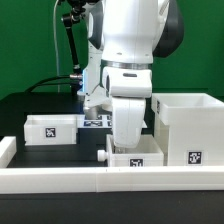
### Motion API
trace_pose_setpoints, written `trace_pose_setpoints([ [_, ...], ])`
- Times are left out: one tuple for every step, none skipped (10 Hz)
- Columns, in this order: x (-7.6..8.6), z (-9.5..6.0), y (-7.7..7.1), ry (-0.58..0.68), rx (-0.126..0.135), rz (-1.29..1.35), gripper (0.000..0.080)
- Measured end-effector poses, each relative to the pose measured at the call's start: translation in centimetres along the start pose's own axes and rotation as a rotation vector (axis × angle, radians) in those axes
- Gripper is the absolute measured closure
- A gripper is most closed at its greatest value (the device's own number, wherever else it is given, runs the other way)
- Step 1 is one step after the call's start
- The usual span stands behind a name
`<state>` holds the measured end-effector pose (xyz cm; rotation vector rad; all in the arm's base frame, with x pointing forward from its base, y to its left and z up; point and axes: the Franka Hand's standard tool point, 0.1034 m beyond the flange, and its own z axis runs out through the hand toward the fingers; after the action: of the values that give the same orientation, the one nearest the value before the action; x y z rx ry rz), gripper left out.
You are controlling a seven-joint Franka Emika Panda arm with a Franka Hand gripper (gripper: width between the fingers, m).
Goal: Assemble drawer
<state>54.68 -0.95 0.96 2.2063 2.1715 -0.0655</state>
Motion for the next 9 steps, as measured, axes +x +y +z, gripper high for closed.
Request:
trace_pose_setpoints([
  [0.0,0.0,-0.1,0.0,0.0,-0.001,0.0758],
  [0.1,0.1,-0.2,0.001,0.001,-0.001,0.0758],
  [0.3,0.1,-0.3,0.001,0.002,-0.004,0.0758],
  [0.4,0.1,-0.3,0.0,0.003,-0.009,0.0758],
  [0.7,0.1,-0.3,-0.002,0.002,-0.023,0.0758],
  [0.9,0.1,-0.3,-0.002,0.001,-0.027,0.0758],
  [1.0,0.1,-0.3,-0.002,0.002,-0.027,0.0758],
  [1.1,0.1,-0.3,-0.001,0.002,-0.028,0.0758],
  [1.3,0.1,-0.3,-0.001,0.003,-0.031,0.0758],
])
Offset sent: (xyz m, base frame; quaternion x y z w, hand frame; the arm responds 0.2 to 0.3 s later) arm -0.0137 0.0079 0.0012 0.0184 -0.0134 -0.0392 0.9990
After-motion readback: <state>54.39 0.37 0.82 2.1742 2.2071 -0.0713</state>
